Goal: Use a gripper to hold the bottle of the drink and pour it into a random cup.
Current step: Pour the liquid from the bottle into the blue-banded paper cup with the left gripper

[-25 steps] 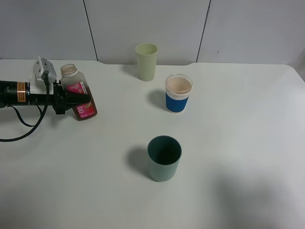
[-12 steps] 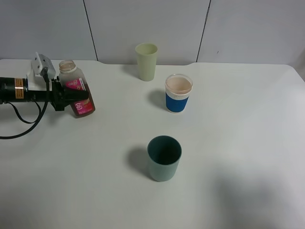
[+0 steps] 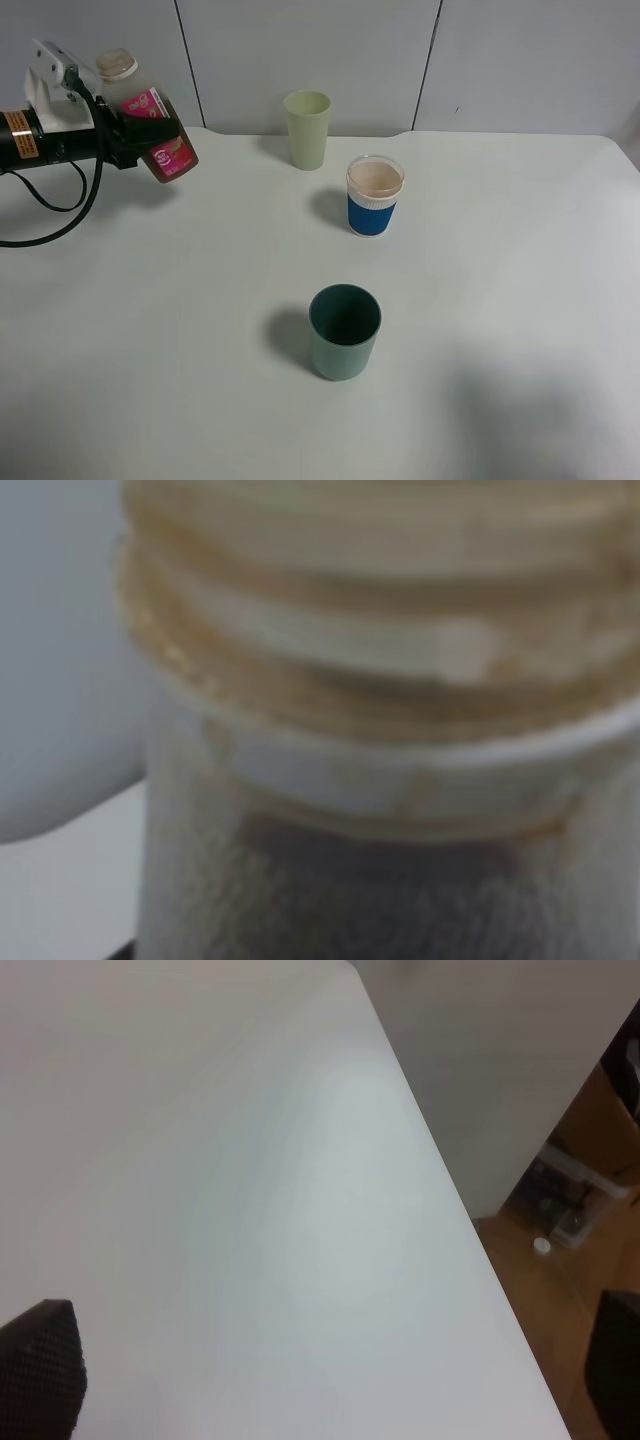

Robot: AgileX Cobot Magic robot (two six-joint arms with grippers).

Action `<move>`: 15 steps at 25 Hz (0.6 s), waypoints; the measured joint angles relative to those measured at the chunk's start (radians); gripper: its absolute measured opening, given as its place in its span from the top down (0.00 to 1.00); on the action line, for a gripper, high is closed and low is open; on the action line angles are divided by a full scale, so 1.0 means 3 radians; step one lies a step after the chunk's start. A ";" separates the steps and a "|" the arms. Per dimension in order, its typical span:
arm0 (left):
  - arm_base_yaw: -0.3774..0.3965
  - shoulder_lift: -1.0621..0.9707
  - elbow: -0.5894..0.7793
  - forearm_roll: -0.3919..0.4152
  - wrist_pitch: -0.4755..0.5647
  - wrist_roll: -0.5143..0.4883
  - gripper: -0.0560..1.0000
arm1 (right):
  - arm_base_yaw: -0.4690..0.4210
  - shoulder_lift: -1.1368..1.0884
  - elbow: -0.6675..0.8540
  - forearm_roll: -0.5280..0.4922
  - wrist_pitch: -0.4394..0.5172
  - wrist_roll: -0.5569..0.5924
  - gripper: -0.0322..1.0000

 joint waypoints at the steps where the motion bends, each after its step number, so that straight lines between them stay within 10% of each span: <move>1: -0.0043 -0.0035 0.0041 -0.0093 0.0053 0.0034 0.61 | 0.0000 0.0000 0.0000 0.0000 0.0000 0.0000 0.00; 15: -0.0740 -0.0282 0.0737 -0.1790 0.0571 0.1083 0.61 | 0.0000 0.0000 0.0000 0.0000 0.0000 0.0000 0.00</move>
